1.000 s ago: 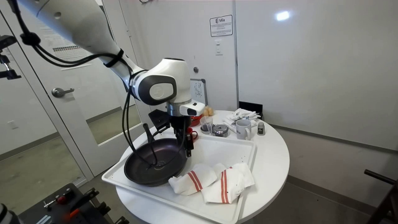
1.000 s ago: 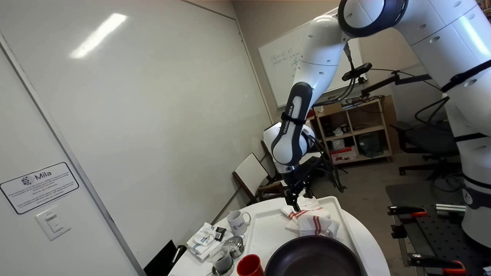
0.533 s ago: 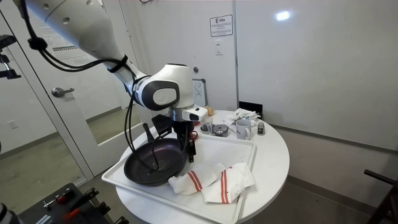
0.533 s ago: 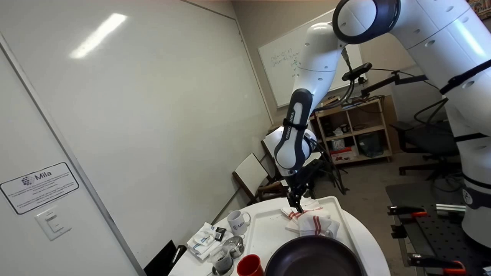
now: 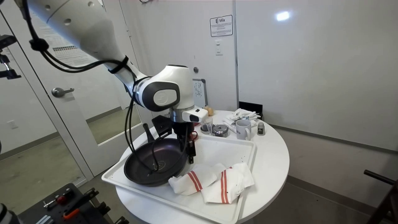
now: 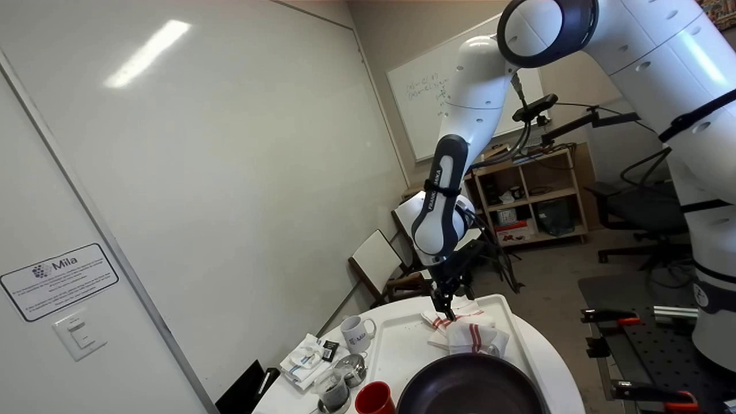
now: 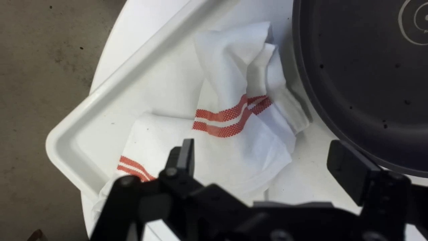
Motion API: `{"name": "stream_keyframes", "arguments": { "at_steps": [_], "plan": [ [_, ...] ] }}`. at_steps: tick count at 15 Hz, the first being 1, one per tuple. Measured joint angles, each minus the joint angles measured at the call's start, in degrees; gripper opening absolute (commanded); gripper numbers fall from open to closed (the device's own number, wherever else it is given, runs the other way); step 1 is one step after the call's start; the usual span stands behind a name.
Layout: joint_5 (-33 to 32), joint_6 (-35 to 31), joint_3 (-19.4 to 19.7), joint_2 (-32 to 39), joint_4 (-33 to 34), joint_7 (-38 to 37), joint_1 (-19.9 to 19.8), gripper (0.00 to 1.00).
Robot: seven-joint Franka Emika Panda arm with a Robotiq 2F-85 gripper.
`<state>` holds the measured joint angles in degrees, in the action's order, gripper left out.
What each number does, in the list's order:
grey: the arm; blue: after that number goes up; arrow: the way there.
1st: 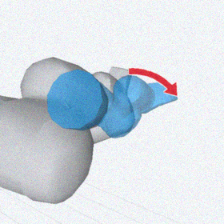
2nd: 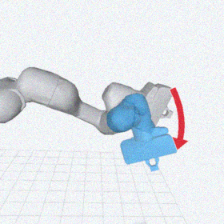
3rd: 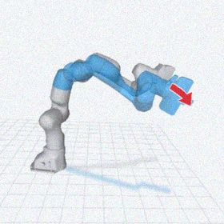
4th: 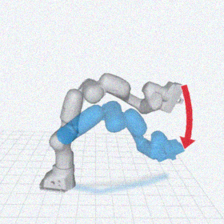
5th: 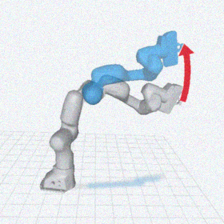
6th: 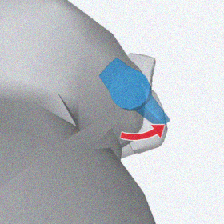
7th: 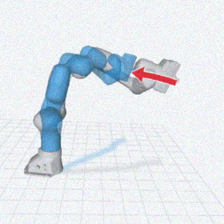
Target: Use the red striped cloth to wipe the pan
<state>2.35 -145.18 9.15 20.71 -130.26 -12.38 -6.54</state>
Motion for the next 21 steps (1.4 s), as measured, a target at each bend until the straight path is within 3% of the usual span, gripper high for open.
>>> {"name": "stream_keyframes", "arguments": {
  "at_steps": [14, 15, 17, 21],
  "plan": [
    [1.92, -0.02, 0.40, 15.31, 8.99, -0.22, -1.81, 1.00],
    [2.33, -0.02, 0.40, 15.95, 9.30, -0.20, -2.27, 0.75],
    [3.14, -0.06, 0.37, 16.78, 9.70, -0.11, -3.03, 0.67],
    [4.34, -0.09, 0.00, 17.13, 9.82, -0.07, -3.47, 0.35]
  ]
}}
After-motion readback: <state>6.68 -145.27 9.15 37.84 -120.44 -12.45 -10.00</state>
